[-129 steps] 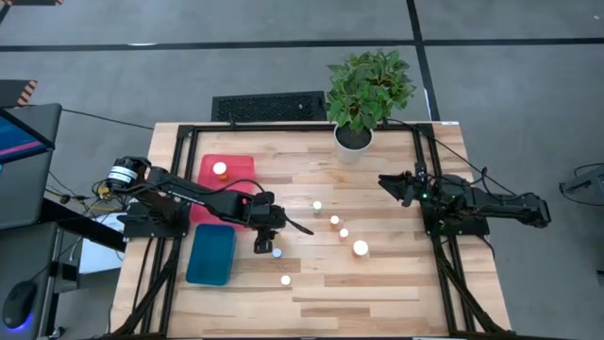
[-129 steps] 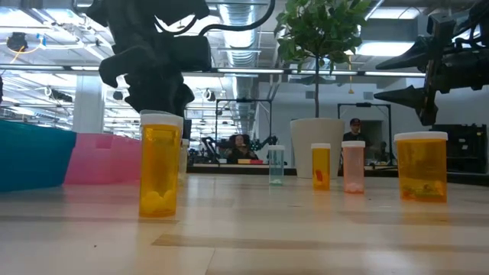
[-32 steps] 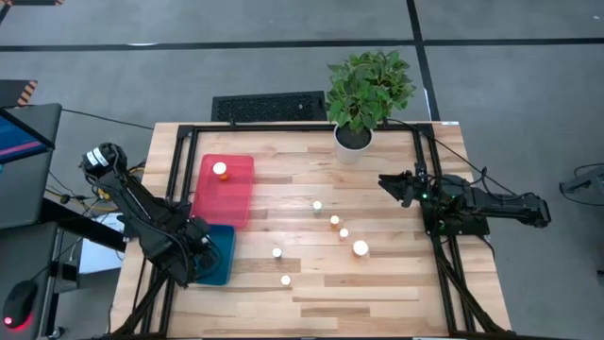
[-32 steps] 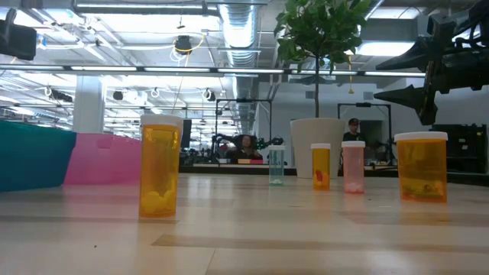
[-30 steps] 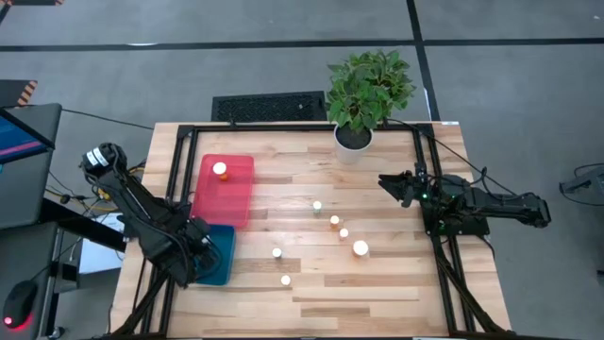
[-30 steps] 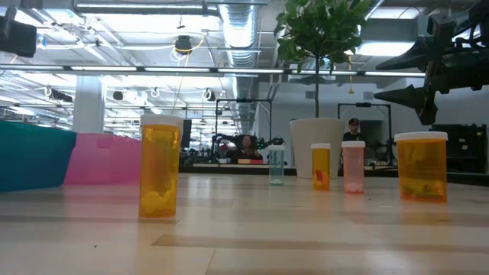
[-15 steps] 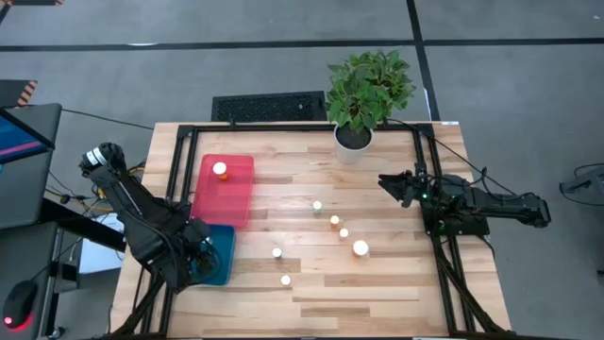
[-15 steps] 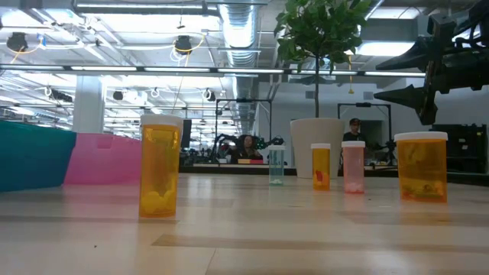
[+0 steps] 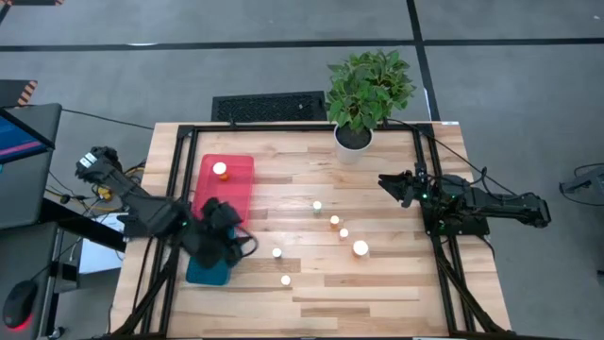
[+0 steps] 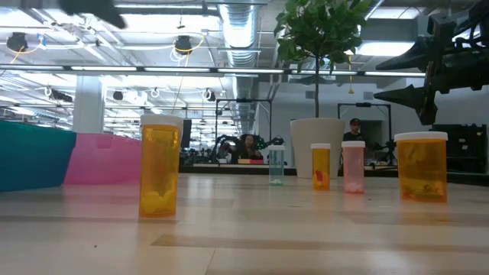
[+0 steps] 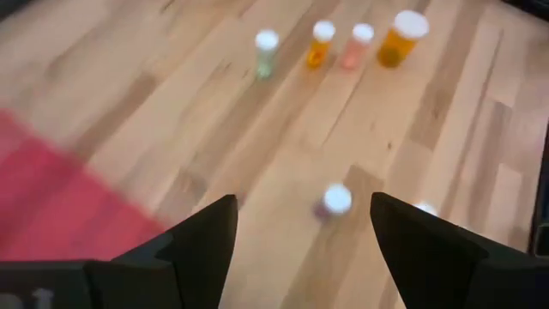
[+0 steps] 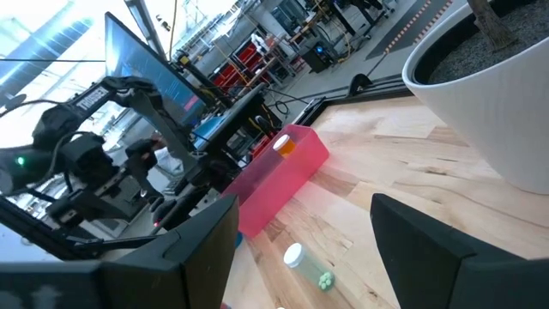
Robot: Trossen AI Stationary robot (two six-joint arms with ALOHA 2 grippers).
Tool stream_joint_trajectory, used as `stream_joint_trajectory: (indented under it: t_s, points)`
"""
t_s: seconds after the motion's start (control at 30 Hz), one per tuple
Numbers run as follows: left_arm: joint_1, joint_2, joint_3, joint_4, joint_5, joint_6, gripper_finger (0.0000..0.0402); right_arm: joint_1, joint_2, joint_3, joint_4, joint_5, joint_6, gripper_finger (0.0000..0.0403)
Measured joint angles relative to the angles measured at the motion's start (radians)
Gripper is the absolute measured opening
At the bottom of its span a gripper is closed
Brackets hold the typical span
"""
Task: Pick and place medicine bottles into bin by pill shape (circle, oval)
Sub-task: Put the left blue capsule bottle into the red bin
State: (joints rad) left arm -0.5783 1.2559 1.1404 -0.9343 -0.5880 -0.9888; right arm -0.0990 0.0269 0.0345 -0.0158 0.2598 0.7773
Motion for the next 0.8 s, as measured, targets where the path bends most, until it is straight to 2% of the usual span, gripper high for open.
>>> stream_joint_trajectory:
  t_s: [0.17,0.27,0.4,0.57,0.8]
  points:
    - [0.127,0.038,-0.002,0.124,0.09,0.281,0.0261,0.0,0.0,0.0,0.0,0.0,0.0,0.0276]
    - [0.175,0.083,-0.002,0.134,0.179,0.382,0.0261,0.0,0.0,0.0,0.0,0.0,0.0,0.0276]
    - [0.202,0.161,-0.002,0.164,0.236,0.465,0.0261,0.0,0.0,0.0,0.0,0.0,0.0,0.0276]
    - [0.203,0.258,-0.002,0.308,0.31,0.557,0.0261,0.0,0.0,0.0,-0.002,0.0,0.0,0.0276]
    - [0.202,0.362,-0.003,0.358,0.389,0.601,0.0261,0.0,0.0,0.0,-0.011,0.0,0.0,0.0276]
